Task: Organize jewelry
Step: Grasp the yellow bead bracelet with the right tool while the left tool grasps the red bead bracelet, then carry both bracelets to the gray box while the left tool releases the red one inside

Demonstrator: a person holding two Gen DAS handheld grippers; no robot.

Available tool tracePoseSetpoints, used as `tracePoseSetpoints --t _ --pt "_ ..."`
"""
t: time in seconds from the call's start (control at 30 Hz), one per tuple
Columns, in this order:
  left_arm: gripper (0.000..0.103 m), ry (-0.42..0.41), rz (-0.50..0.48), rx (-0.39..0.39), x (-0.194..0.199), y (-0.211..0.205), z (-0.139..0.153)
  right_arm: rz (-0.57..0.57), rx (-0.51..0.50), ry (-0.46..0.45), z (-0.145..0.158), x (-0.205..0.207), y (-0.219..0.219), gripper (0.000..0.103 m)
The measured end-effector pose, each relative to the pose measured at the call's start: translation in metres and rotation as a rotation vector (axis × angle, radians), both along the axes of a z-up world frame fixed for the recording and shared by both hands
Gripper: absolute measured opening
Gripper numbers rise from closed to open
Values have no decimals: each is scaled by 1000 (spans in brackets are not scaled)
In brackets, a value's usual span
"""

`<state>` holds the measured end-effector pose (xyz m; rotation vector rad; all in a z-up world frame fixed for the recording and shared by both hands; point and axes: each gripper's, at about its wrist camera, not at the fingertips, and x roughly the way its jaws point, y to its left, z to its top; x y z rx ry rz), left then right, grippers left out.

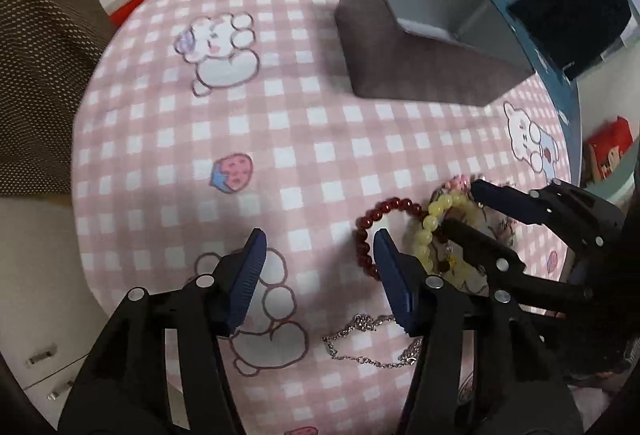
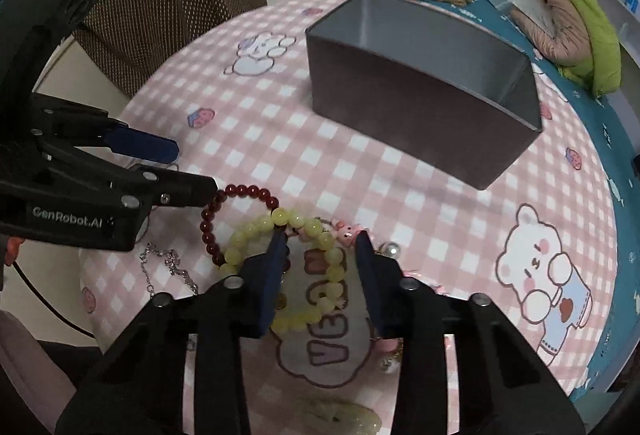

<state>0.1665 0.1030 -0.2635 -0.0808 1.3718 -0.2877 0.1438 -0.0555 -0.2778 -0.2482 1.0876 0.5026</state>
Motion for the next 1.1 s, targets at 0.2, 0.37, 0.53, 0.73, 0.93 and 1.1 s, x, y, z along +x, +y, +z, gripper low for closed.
tracePoseSetpoints --t 0.2,0.37,0.53,0.73,0.93,1.1 --pt "41 22 -20 -64 3 -1 0 -12 -10 34 -6 4 3 8" --pt "41 59 -19 -90 6 -11 -2 -14 12 -9 11 2 1 8" --pt "38 69 -15 -69 11 -18 -2 -52 19 -69 32 0 -7 8" --pt "9 64 -31 -1 13 -28 -5 -103 18 -129 48 -3 -29 8" --pt "7 71 4 16 15 -34 -5 -135 46 -144 54 -4 -51 8" --pt "7 34 44 -6 13 -40 17 -138 76 -164 60 -5 -66 8"
